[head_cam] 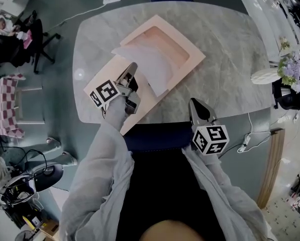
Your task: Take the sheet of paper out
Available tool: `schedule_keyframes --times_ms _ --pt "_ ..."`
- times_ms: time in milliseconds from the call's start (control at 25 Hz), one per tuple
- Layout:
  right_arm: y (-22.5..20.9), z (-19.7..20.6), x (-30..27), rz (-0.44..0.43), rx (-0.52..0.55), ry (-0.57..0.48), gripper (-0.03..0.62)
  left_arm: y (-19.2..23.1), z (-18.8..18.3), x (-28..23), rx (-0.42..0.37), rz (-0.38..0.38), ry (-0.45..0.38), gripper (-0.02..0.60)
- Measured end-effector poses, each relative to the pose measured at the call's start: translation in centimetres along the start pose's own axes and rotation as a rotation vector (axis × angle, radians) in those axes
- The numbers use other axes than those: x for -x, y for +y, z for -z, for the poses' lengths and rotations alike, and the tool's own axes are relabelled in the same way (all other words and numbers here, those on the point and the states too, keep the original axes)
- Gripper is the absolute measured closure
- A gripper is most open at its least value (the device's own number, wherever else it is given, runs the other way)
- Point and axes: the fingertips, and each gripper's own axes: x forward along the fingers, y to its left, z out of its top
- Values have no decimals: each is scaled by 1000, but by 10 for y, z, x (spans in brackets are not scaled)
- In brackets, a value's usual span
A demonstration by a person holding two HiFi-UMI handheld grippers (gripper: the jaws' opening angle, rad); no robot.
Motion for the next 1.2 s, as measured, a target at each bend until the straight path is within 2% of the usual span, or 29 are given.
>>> schedule_keyframes --times_ms 160,320,600,880,1200 --pt "4 -2 1 -17 11 -2 586 -9 -2 15 17 13 -38 581" --pt "15 -6 -2 -28 11 -6 586 -14 -13 34 -38 5 -54 581" --pt "29 -17 -10 -51 35 -10 586 -31 -33 61 -80 27 -107 581" --pt "40 -38 -13 -80 65 -32 586 -57 -57 87 -255 12 -153 581" --pt "61 -66 -19 -151 121 -50 586 -75 -79 129 -465 -67 -230 581"
